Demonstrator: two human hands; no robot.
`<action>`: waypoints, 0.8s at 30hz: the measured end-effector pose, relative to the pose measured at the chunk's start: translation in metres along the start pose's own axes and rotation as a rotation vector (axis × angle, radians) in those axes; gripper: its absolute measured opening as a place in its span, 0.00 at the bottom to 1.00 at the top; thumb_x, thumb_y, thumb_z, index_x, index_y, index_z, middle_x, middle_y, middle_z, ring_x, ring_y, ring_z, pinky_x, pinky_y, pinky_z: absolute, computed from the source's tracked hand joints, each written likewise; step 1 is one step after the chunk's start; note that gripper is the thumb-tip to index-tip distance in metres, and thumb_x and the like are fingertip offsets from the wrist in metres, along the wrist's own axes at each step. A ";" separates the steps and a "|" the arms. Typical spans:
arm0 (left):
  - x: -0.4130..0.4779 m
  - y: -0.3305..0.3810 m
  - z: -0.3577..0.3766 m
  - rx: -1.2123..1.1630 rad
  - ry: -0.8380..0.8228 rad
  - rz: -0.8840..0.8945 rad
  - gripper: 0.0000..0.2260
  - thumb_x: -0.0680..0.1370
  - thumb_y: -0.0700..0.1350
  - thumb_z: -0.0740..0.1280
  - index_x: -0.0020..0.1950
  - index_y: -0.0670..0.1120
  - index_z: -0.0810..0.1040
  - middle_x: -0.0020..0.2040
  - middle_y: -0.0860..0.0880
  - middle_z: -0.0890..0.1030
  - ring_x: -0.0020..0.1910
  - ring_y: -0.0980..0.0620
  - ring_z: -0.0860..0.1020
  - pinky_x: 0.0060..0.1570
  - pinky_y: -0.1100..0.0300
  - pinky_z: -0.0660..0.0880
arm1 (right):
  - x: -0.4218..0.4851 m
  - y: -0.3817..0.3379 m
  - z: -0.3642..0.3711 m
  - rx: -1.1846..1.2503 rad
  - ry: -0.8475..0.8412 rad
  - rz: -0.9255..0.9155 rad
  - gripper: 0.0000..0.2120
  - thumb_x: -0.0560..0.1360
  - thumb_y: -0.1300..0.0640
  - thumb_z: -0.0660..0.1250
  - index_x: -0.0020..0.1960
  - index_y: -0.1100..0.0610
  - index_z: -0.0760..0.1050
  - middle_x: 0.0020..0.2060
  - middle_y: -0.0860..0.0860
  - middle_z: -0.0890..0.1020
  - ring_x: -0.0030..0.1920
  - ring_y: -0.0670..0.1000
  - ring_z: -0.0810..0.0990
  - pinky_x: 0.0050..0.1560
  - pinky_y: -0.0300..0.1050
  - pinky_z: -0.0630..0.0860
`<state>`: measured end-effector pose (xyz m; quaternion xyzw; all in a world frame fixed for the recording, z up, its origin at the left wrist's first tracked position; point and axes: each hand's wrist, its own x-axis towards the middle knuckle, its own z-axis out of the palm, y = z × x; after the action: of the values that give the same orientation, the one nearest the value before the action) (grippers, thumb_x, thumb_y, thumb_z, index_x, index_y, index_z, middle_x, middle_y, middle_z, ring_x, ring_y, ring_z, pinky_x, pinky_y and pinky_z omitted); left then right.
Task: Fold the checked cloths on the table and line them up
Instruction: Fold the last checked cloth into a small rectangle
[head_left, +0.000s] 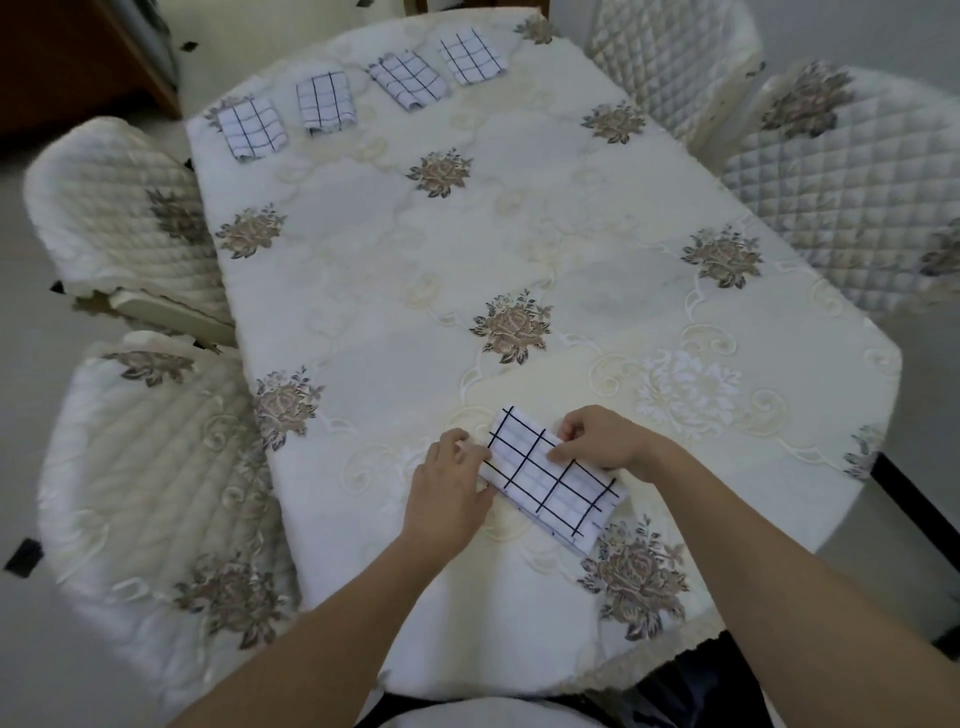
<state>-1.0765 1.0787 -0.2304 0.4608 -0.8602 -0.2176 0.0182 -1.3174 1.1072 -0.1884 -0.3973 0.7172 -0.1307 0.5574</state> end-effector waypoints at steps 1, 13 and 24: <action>-0.001 0.000 -0.002 -0.048 -0.006 -0.039 0.18 0.74 0.48 0.72 0.63 0.49 0.76 0.68 0.46 0.69 0.62 0.45 0.71 0.57 0.48 0.73 | -0.002 0.000 0.002 0.048 -0.008 0.021 0.12 0.75 0.59 0.73 0.41 0.57 0.69 0.27 0.49 0.66 0.26 0.49 0.61 0.28 0.42 0.59; -0.016 0.009 -0.063 -0.924 -0.036 -0.709 0.06 0.82 0.50 0.63 0.56 0.50 0.74 0.60 0.47 0.76 0.57 0.46 0.77 0.61 0.48 0.76 | -0.059 -0.023 0.039 0.589 0.038 0.067 0.12 0.81 0.54 0.66 0.59 0.61 0.78 0.48 0.55 0.86 0.45 0.56 0.84 0.48 0.51 0.81; -0.041 0.033 -0.120 -1.627 -0.237 -0.727 0.28 0.83 0.62 0.52 0.59 0.42 0.81 0.55 0.41 0.85 0.54 0.41 0.83 0.50 0.46 0.80 | -0.101 -0.085 0.068 0.863 0.114 -0.133 0.13 0.84 0.57 0.59 0.64 0.59 0.77 0.56 0.57 0.84 0.56 0.60 0.84 0.61 0.64 0.77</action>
<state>-1.0506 1.0841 -0.1020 0.5236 -0.2372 -0.7982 0.1800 -1.2136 1.1420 -0.0878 -0.1655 0.5992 -0.4756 0.6223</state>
